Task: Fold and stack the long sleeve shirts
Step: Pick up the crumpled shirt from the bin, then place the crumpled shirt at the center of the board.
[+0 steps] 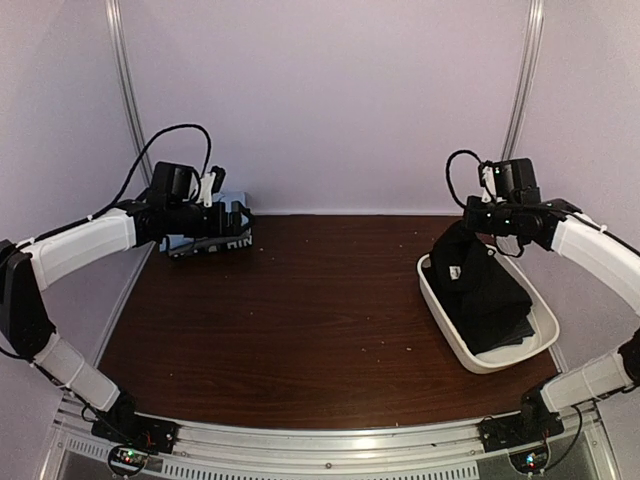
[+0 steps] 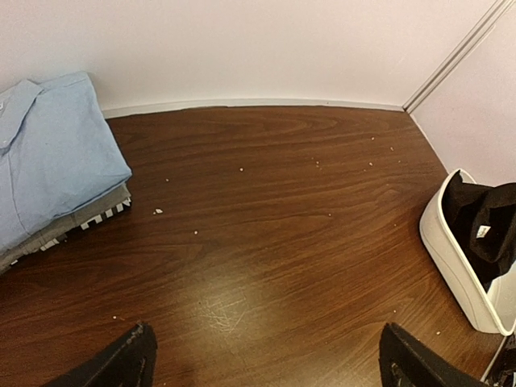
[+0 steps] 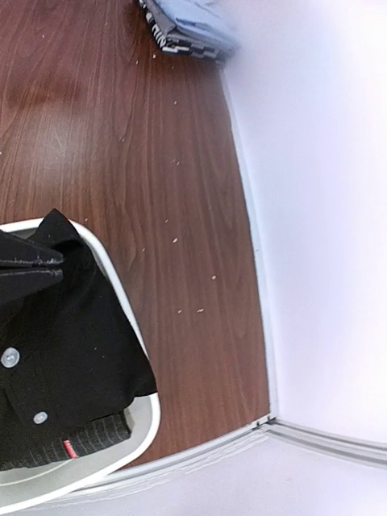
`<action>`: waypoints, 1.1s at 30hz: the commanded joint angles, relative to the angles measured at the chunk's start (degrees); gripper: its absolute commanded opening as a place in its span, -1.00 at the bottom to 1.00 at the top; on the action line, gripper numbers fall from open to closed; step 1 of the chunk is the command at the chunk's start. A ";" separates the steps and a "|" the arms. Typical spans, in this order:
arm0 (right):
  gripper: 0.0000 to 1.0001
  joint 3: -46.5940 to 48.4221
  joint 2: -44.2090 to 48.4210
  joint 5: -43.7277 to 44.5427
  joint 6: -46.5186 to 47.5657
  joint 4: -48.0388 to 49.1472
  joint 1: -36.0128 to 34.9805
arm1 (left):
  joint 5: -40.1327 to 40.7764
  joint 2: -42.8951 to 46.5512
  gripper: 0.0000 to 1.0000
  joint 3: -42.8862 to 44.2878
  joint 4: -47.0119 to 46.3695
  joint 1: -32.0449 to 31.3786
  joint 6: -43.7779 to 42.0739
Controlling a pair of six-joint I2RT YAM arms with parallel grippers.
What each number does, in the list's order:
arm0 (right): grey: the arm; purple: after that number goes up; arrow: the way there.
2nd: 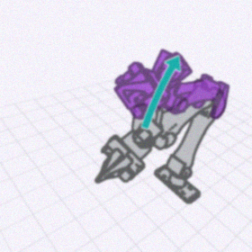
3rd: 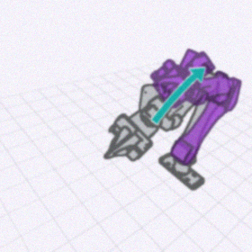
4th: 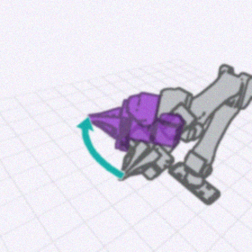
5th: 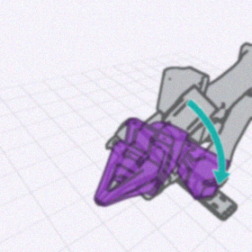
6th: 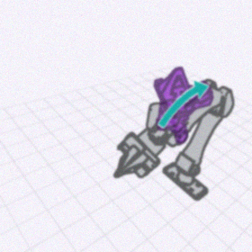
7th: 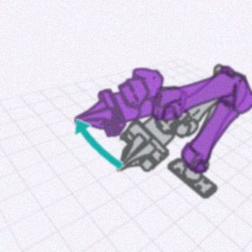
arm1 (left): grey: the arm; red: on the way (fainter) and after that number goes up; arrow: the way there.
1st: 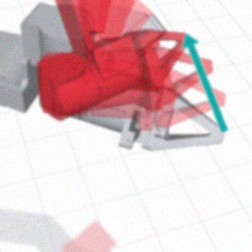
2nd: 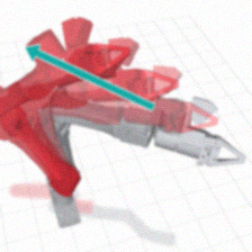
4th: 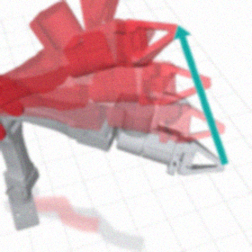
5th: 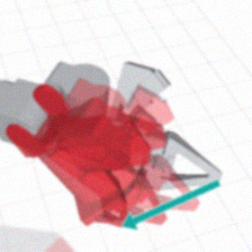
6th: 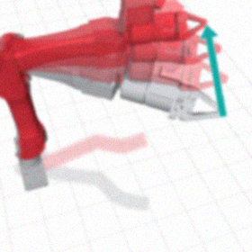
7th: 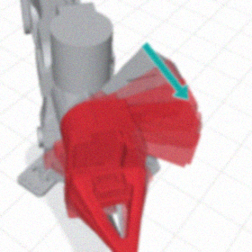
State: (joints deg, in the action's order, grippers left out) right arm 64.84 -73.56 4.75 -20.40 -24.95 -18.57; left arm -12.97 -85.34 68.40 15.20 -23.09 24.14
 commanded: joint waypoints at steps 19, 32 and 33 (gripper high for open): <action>-1.00 49.96 -8.20 -27.55 2.86 2.47 -15.70 | -5.16 4.58 0.95 -2.41 -8.79 -0.11 0.99; -1.00 55.42 -18.92 -36.47 -7.55 19.25 -24.56 | -3.90 6.33 0.95 -3.92 -9.47 -0.12 0.47; -1.00 53.40 -18.94 -36.49 -7.66 19.60 -23.96 | -3.79 6.32 0.95 -4.09 -9.49 -0.15 0.39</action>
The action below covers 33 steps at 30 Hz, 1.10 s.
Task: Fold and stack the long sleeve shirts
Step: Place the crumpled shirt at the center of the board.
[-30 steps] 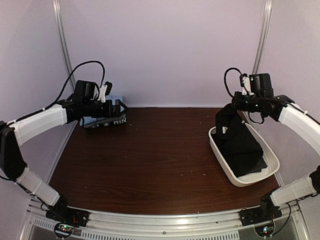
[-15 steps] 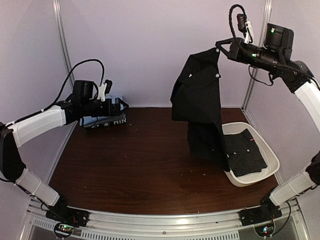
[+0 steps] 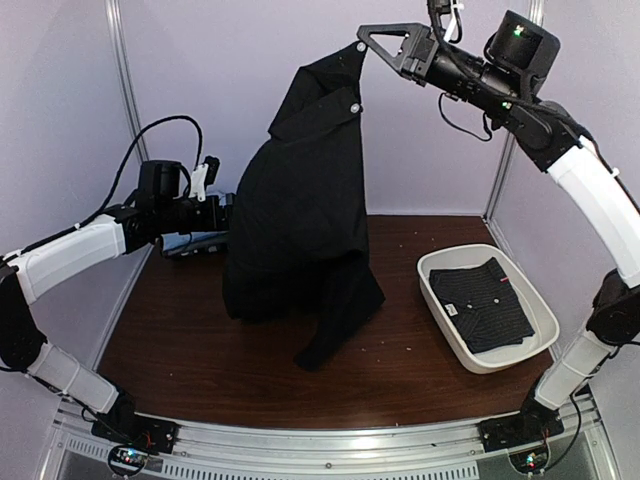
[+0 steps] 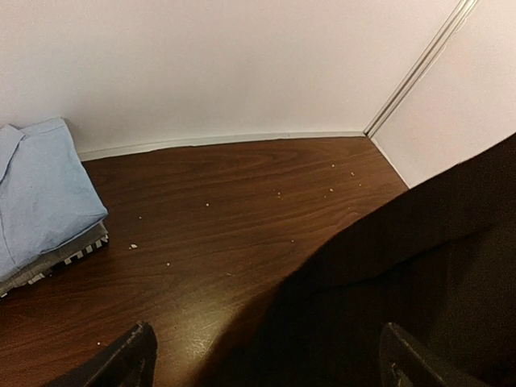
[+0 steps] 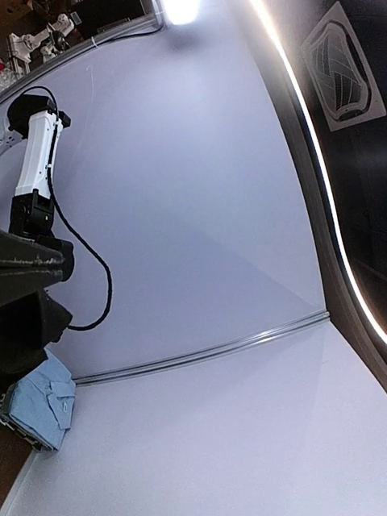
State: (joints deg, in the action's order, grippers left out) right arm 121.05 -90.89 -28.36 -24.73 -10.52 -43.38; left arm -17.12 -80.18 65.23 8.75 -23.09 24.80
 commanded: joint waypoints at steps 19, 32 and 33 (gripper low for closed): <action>0.28 -37.67 -1.83 18.39 4.53 -10.38 7.91 | -2.51 -3.52 0.95 -3.94 -1.26 -0.11 1.64; 0.64 -37.44 -10.89 31.92 0.49 -14.63 -13.46 | -3.95 -15.18 0.93 -2.38 1.73 -2.54 3.42; 0.64 -36.87 -11.61 31.87 0.09 -14.47 -14.42 | -3.58 -16.73 0.92 -1.59 2.25 -2.91 3.56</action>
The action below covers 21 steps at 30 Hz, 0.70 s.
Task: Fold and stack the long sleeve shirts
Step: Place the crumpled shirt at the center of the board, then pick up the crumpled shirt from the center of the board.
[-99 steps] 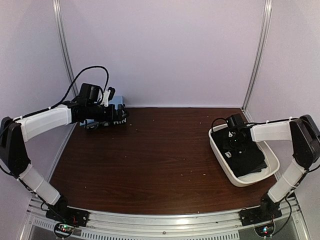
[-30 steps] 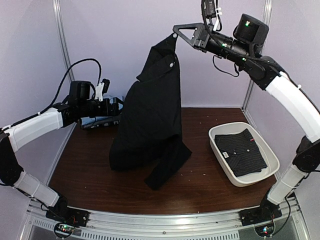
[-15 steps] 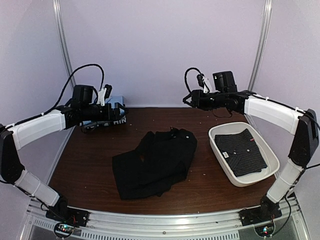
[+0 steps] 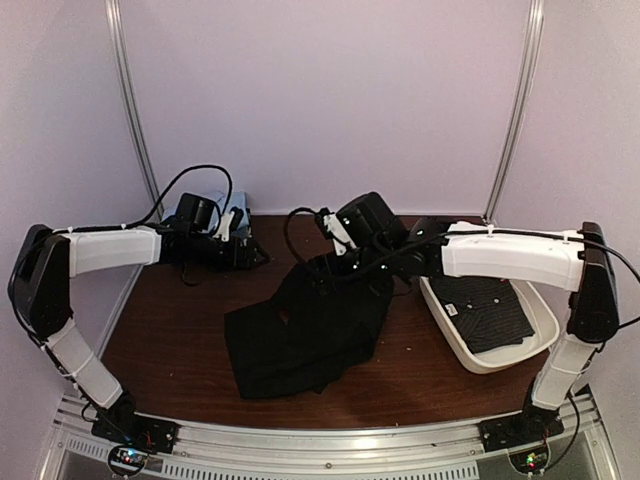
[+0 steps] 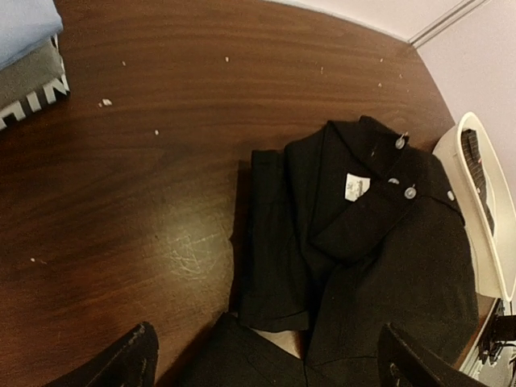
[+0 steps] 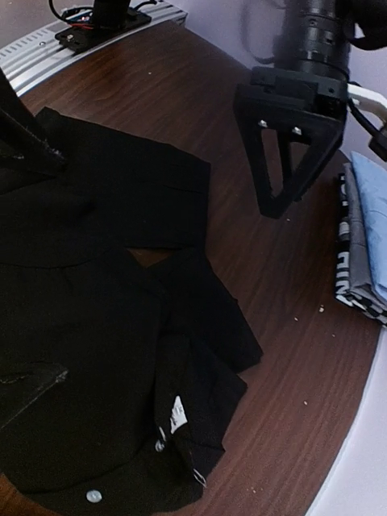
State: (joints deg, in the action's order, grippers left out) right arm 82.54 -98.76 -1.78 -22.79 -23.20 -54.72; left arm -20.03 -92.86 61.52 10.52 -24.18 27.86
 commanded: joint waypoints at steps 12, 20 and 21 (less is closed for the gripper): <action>0.60 7.93 -15.64 5.04 -3.83 -1.79 -6.54 | 1.62 -18.06 0.67 9.08 2.26 -4.78 2.50; 0.58 5.46 -15.67 2.62 -4.46 -0.58 -6.69 | 0.77 -22.78 0.39 11.95 2.23 -6.49 3.05; 0.59 4.97 -15.41 2.06 -4.02 -0.27 -6.97 | 0.66 -23.15 0.33 12.25 2.25 -6.76 3.14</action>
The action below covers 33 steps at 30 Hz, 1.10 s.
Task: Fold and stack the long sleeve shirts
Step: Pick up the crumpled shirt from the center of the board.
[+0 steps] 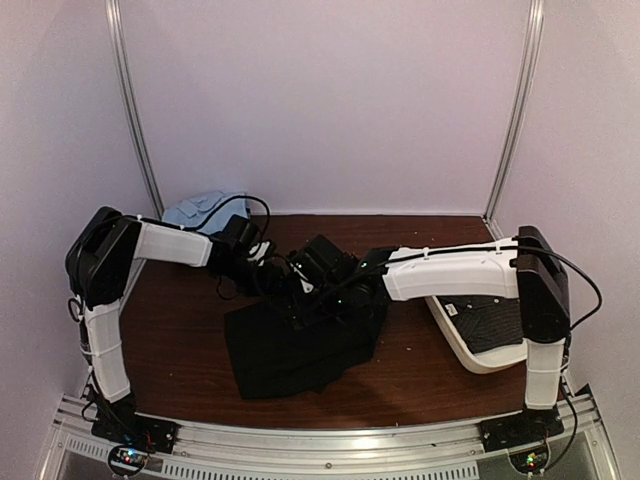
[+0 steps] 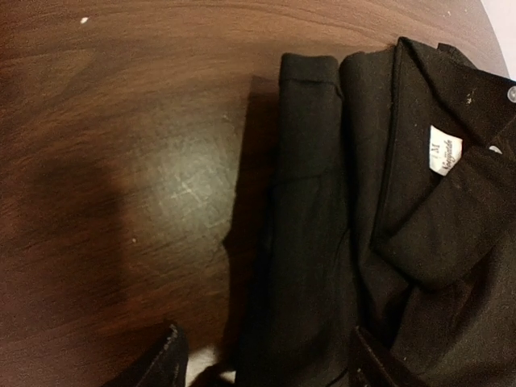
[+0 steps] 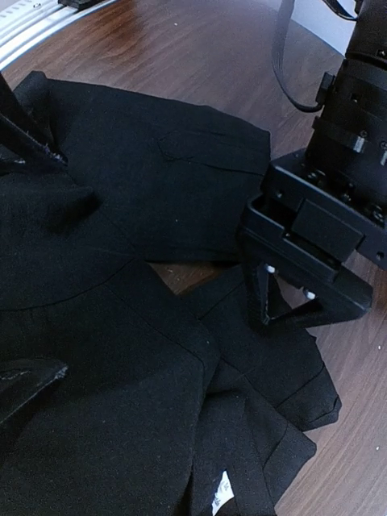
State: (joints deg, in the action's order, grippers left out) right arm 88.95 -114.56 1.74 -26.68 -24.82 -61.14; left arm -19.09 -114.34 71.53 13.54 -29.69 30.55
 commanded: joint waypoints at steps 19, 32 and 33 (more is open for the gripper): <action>0.77 5.23 -7.55 -6.80 9.01 -2.76 -8.82 | 2.98 -0.51 -1.00 4.54 1.68 -1.95 2.99; -0.19 2.92 -8.93 -4.58 7.01 -3.87 -9.05 | 6.57 2.54 -1.00 6.26 4.74 -0.22 3.02; -0.41 2.58 -8.50 -3.61 6.46 -4.00 -8.81 | 6.82 3.01 -1.00 6.18 5.06 0.07 2.85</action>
State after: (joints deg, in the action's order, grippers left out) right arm 92.64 -123.04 -4.49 -18.96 -27.68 -70.35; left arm -14.90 -115.37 76.31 17.69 -31.18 33.39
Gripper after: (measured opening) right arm 0.439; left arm 0.010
